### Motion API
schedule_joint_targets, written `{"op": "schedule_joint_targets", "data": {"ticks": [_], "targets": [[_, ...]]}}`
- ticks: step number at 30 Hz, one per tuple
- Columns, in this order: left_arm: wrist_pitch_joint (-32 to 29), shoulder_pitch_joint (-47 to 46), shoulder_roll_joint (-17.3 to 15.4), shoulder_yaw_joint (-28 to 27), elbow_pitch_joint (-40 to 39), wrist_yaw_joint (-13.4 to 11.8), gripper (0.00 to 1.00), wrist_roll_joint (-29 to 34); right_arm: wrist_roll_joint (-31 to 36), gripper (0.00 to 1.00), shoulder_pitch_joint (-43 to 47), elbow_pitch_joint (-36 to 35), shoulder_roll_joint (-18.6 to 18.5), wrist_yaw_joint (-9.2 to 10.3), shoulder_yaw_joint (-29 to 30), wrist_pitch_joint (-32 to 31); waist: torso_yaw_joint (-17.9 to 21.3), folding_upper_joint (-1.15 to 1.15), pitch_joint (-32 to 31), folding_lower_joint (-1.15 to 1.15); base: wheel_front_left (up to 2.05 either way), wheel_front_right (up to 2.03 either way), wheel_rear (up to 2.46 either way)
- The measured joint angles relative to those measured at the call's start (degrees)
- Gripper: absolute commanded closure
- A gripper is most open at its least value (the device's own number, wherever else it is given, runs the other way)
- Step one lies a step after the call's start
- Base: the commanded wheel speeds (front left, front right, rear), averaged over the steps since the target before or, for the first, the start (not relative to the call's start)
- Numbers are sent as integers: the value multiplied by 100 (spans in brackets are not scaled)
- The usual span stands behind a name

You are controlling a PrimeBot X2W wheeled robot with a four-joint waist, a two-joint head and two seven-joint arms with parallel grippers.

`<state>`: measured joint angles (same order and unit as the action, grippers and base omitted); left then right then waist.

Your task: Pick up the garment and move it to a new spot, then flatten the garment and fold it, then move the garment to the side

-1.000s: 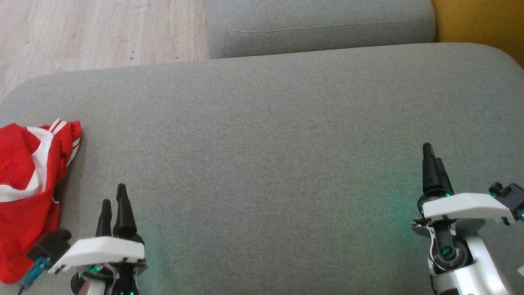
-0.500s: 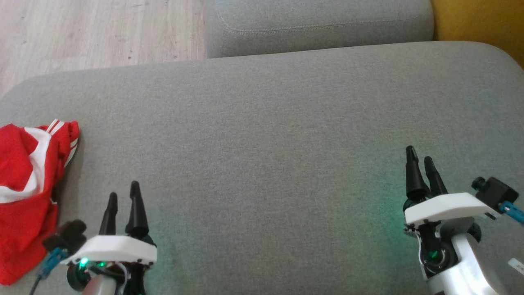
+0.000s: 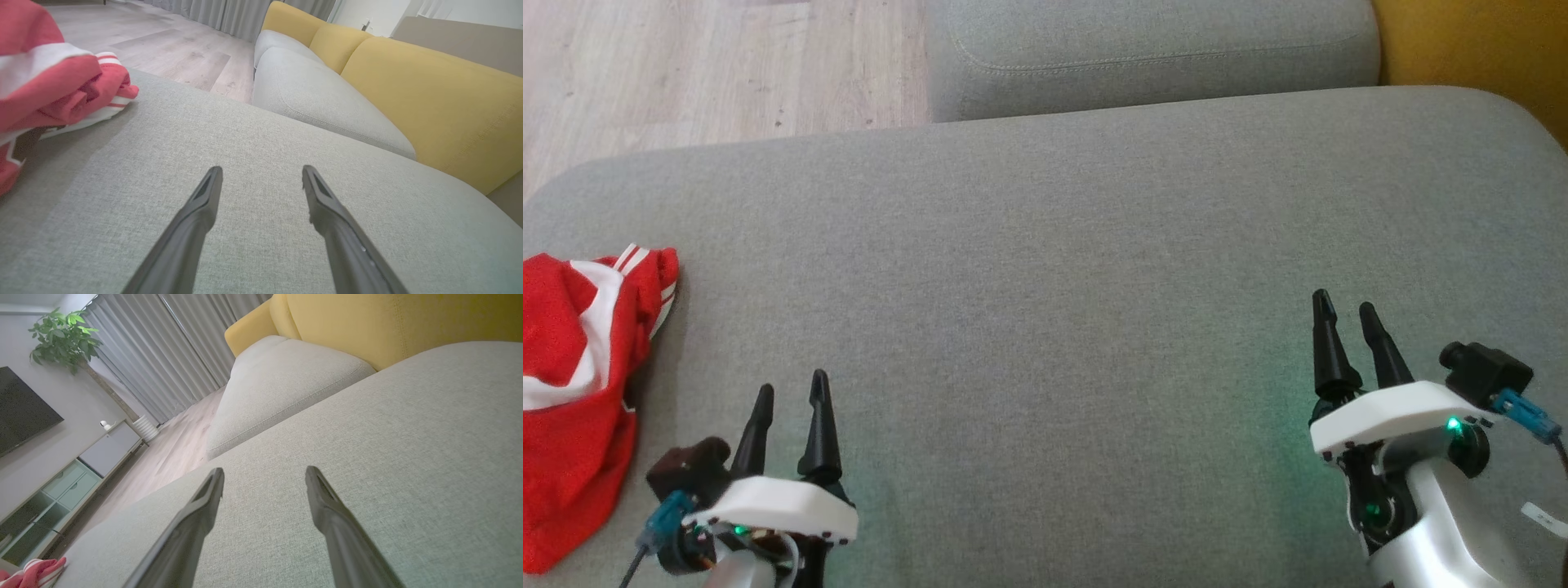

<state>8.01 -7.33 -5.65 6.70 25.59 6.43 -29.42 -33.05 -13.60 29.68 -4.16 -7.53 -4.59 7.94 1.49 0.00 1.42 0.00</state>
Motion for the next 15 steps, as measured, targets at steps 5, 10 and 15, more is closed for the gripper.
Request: {"op": "schedule_joint_targets", "data": {"ticks": [5,10,15], "targets": [[73,1,-1,19,30,-75,0,328,371,0,0,56,5,0,3,71,8,0,3,0,0,0,0],[166,3,7,13,63,-136,0,634,717,0,0,111,14,0,30,171,2,0,-9,0,0,0,0],[244,14,31,-49,91,-196,0,956,1059,0,0,167,34,0,101,253,-2,0,-19,0,0,0,0]]}}
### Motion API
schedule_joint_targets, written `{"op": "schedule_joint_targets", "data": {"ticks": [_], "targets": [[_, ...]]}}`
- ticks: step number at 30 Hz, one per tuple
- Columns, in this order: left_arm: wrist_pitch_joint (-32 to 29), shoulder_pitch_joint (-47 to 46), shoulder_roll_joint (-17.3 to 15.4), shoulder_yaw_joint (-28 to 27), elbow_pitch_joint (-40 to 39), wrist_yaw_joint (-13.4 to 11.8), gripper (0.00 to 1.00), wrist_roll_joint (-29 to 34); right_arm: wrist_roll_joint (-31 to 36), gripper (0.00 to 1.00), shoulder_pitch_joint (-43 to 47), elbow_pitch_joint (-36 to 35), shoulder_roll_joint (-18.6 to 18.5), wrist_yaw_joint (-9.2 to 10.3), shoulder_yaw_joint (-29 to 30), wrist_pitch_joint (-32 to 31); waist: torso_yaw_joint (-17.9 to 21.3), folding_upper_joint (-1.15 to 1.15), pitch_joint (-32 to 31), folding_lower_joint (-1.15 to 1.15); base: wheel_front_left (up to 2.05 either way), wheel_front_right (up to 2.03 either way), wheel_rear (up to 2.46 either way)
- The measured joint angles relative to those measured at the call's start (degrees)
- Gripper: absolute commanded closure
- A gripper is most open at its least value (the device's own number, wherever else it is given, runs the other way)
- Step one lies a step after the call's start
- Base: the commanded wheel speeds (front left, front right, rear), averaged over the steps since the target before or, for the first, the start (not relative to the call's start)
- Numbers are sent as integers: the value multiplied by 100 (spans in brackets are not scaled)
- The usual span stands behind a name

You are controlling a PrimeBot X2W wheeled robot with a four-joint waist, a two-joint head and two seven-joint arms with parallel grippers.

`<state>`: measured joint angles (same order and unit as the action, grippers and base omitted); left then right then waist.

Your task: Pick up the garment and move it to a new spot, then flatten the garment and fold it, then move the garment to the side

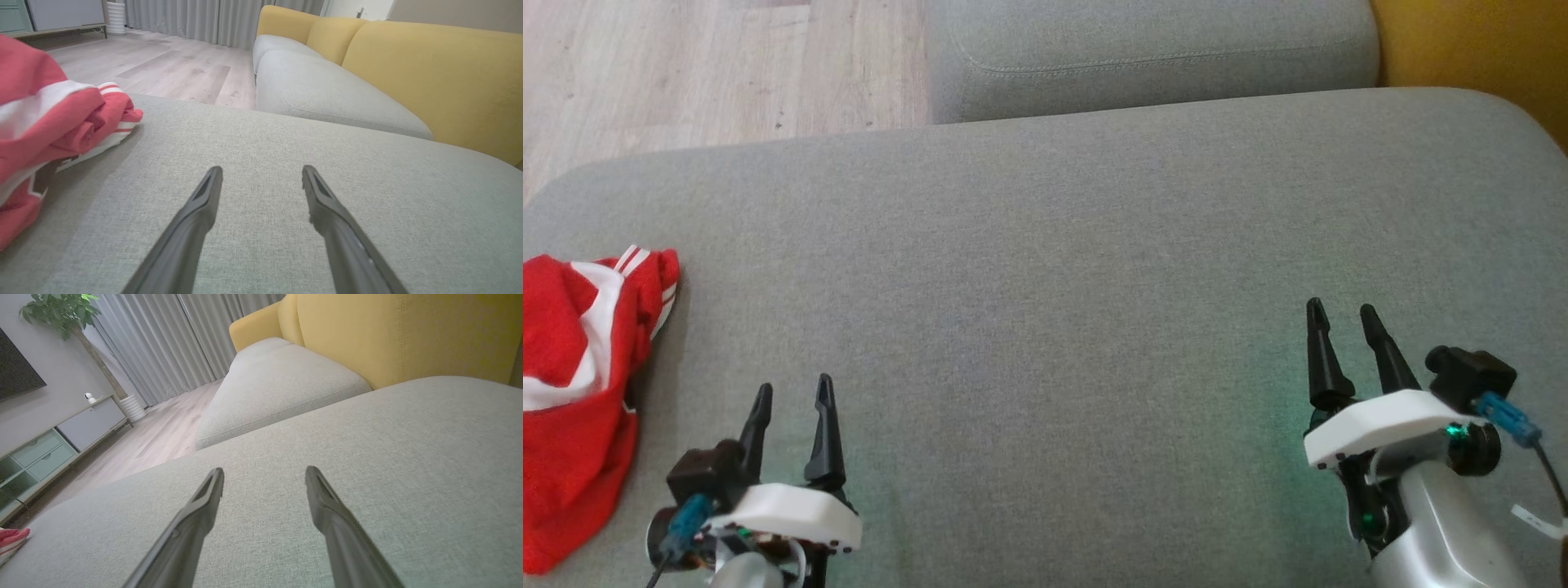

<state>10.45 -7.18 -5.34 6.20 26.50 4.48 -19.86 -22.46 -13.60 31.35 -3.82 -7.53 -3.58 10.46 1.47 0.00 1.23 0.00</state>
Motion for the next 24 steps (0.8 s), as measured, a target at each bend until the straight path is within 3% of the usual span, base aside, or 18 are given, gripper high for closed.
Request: {"op": "schedule_joint_targets", "data": {"ticks": [24], "targets": [[385,50,190,-616,19,-175,0,1435,1250,0,0,13,96,0,297,376,26,0,-128,0,0,0,0]]}}
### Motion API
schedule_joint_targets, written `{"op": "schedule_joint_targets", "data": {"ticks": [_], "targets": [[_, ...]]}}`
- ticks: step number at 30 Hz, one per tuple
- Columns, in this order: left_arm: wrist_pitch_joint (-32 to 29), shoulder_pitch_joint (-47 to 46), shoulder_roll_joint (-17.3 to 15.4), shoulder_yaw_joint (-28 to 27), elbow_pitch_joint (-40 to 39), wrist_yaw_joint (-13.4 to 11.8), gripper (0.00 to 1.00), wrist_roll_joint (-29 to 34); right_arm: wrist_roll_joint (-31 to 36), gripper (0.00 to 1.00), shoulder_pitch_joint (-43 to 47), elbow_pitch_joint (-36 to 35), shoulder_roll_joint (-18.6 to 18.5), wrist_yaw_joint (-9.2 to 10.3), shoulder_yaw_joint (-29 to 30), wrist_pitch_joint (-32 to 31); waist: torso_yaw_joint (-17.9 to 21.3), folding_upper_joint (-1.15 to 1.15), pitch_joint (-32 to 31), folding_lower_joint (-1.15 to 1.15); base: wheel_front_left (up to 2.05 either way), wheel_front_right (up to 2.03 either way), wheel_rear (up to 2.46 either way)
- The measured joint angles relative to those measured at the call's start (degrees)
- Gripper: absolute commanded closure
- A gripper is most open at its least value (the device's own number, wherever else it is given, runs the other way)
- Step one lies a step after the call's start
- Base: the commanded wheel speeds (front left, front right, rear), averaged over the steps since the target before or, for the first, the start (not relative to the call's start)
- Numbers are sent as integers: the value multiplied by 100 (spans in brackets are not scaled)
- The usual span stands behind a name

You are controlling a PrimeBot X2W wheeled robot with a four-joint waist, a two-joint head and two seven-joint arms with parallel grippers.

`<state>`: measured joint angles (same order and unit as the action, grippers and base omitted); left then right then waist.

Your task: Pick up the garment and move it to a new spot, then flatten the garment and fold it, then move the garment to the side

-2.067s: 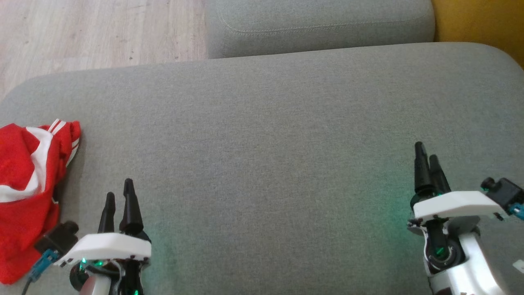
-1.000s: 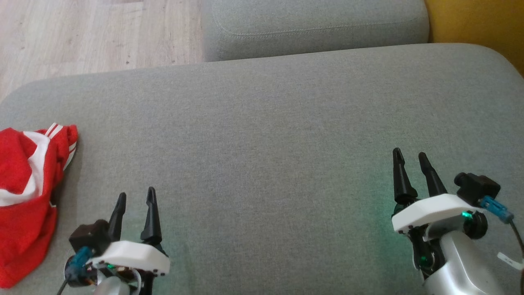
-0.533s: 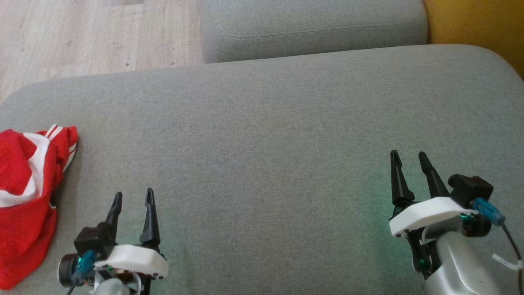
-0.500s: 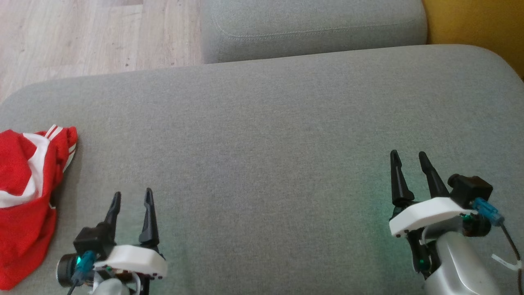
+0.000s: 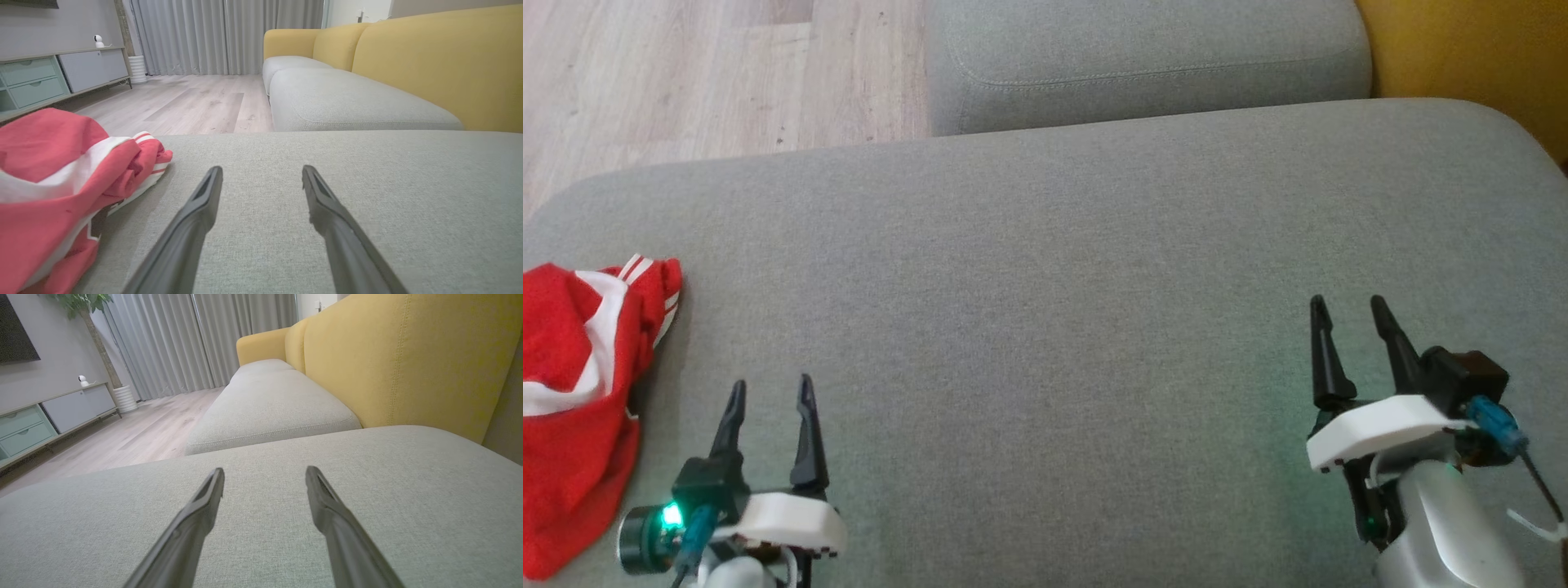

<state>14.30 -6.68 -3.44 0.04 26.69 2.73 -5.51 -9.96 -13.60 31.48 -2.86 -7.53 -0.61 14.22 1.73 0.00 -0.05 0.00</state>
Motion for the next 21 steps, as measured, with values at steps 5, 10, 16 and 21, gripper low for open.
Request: {"op": "schedule_joint_targets", "data": {"ticks": [5,10,16,21], "targets": [[8,9,42,-170,-1,-70,0,11,-23,0,4,-10,1,0,92,0,-3,0,0,0,0,0,0],[8,15,63,-183,0,-14,0,12,-24,0,5,30,2,0,69,0,-28,0,34,0,0,0,0],[9,13,80,-179,31,35,0,20,-21,0,5,52,2,0,-19,0,-229,0,82,0,0,0,0],[8,14,87,-167,78,40,0,46,-82,0,16,71,2,0,-175,0,-653,0,89,0,0,0,0]]}}
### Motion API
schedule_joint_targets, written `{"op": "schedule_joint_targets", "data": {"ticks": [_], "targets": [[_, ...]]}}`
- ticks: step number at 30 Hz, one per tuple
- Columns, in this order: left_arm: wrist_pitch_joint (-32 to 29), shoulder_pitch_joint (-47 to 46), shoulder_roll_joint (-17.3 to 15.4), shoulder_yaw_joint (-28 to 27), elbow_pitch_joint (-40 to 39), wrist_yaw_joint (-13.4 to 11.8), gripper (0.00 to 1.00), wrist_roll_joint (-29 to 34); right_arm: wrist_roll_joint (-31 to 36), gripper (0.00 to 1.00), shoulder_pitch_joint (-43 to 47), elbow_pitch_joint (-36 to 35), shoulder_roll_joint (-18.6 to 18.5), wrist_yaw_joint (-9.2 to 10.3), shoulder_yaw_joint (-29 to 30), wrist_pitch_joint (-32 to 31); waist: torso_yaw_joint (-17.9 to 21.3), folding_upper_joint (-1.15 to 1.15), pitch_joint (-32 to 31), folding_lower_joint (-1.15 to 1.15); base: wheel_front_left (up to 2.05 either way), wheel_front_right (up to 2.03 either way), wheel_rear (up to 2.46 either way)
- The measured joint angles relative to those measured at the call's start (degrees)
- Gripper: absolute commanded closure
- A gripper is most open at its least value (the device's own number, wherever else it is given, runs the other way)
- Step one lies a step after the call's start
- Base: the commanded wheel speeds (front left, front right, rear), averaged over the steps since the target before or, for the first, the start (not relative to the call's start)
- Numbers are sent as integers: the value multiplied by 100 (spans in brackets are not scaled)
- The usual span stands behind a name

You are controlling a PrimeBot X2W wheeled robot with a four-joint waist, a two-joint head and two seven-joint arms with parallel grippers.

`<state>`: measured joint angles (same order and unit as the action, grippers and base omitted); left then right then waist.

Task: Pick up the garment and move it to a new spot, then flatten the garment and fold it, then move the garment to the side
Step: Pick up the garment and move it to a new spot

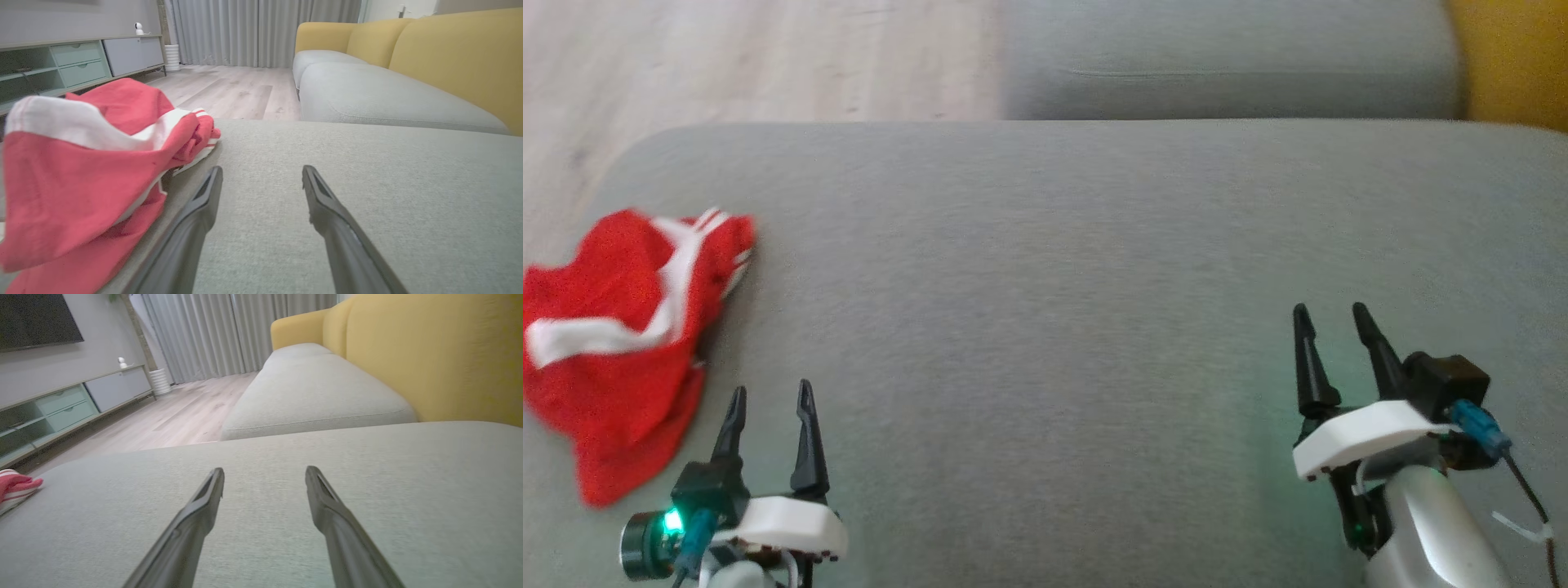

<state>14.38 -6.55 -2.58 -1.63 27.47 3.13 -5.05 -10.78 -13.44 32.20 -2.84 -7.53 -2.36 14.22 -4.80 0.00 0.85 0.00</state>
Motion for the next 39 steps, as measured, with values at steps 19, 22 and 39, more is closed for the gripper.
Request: {"op": "schedule_joint_targets", "data": {"ticks": [19,22,39], "targets": [[7,-2,-10,-67,1,100,0,119,-668,0,2,77,7,0,-943,0,-2177,0,-45,0,0,0,0],[7,-2,-14,-104,2,147,0,127,-688,0,3,107,7,0,-1001,0,-2365,0,-43,0,0,0,0],[9,-1827,-742,-215,904,370,0,40,-301,0,-124,163,2,0,-1143,0,-1966,0,614,0,0,0,0]]}}
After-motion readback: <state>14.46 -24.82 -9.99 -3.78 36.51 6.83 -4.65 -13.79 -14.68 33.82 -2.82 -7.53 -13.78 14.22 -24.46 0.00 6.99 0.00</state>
